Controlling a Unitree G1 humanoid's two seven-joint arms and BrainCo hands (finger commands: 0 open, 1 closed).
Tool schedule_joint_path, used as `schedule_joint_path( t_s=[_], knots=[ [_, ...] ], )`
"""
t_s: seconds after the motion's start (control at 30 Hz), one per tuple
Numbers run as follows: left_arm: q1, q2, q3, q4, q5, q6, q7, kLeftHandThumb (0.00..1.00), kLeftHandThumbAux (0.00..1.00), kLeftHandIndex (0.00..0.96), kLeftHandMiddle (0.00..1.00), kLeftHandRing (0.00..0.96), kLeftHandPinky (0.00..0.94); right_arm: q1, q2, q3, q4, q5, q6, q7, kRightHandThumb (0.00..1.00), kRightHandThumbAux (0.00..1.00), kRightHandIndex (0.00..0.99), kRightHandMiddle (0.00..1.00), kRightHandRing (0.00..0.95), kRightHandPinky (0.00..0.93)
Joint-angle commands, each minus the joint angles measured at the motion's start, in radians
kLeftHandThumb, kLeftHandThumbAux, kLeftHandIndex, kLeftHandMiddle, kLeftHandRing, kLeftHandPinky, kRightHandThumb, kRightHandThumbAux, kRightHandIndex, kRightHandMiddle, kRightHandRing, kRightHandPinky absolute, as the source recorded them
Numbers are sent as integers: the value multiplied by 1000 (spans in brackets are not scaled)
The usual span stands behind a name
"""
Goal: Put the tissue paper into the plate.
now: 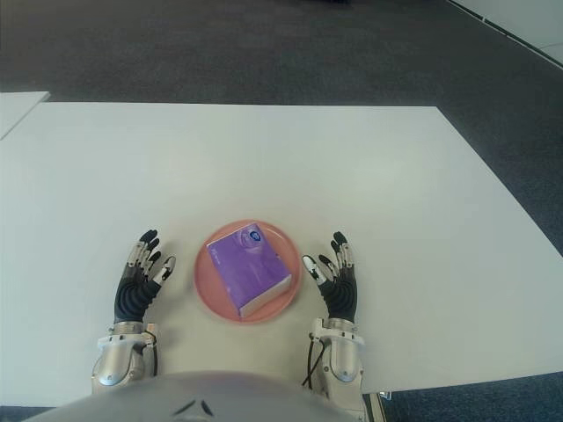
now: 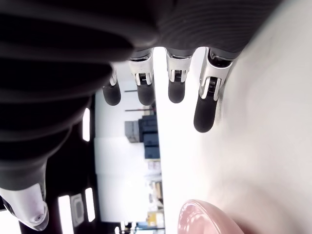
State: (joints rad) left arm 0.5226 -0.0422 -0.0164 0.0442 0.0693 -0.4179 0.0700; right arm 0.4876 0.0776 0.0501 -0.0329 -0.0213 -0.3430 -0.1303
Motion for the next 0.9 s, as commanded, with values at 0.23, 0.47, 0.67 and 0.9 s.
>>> schedule_joint_path(
  t_s=[0.23, 0.47, 0.67, 0.9],
  knots=[
    [61, -31, -21, 156, -112, -54, -76, 137, 655, 78, 73, 79, 126, 48, -15, -47, 304, 71, -47, 88, 242, 541, 49, 67, 30, 17],
    [52, -37, -15, 175, -137, -66, -91, 169, 627, 93, 98, 106, 143, 32, -27, -59, 355, 65, -103, 103, 248, 517, 54, 76, 41, 38],
    [37, -45, -12, 198, -139, -96, -87, 178, 612, 105, 108, 116, 154, 13, -35, -69, 384, 78, -126, 123, 262, 505, 64, 95, 61, 63],
    [20, -83, -27, 260, -125, -181, -68, 161, 578, 126, 126, 129, 168, -17, -45, -85, 423, 99, -137, 147, 299, 511, 65, 112, 76, 72]
  ],
)
